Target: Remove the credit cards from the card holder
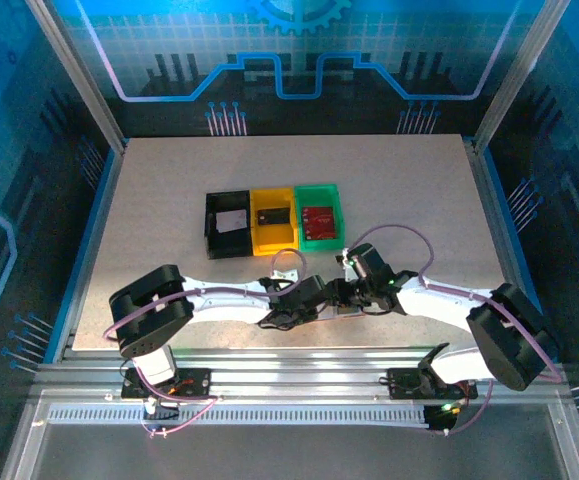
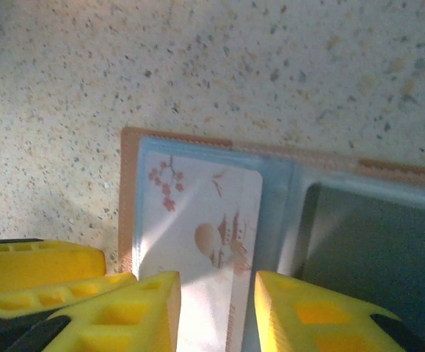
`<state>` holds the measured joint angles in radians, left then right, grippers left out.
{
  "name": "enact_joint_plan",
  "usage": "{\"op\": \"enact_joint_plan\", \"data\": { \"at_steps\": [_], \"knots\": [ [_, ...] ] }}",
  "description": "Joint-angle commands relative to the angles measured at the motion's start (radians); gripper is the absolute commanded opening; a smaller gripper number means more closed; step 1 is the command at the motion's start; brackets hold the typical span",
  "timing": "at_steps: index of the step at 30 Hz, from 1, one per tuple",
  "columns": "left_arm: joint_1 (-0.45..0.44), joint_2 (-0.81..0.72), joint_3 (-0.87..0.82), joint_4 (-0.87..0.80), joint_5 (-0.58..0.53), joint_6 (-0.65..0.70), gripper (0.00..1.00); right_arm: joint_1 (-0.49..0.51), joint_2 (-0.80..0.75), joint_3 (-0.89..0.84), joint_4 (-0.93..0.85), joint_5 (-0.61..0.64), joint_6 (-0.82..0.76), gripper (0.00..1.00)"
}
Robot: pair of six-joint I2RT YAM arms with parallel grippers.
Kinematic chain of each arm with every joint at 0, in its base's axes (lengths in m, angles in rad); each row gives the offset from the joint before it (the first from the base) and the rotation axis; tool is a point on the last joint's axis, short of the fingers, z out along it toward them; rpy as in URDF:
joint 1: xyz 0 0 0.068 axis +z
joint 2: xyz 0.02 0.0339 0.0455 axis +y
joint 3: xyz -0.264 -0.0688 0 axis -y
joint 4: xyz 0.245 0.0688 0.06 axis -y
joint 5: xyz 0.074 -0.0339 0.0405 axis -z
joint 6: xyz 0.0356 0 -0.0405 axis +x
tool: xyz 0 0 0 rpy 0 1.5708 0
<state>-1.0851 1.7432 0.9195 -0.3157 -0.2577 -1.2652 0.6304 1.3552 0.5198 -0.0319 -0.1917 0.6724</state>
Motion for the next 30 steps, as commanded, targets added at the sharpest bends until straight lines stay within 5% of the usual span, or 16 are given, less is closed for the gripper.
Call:
{"op": "enact_joint_plan", "data": {
  "at_steps": [1, 8, 18, 30],
  "knots": [
    [-0.022, 0.173, -0.077, 0.112, 0.129, -0.041, 0.43, 0.015, 0.014, -0.015, 0.061, 0.001, -0.016, 0.31],
    [-0.027, 0.195, -0.079, 0.136, 0.136, -0.047, 0.43, 0.014, 0.038, -0.048, 0.096, 0.010, -0.027, 0.28],
    [-0.028, 0.198, -0.079, 0.143, 0.137, -0.045, 0.43, 0.013, -0.046, -0.069, 0.032, 0.129, -0.030, 0.35],
    [-0.035, 0.222, -0.067, 0.155, 0.143, -0.046, 0.43, 0.040, 0.029, -0.070, 0.099, 0.048, -0.037, 0.32]
  ]
}}
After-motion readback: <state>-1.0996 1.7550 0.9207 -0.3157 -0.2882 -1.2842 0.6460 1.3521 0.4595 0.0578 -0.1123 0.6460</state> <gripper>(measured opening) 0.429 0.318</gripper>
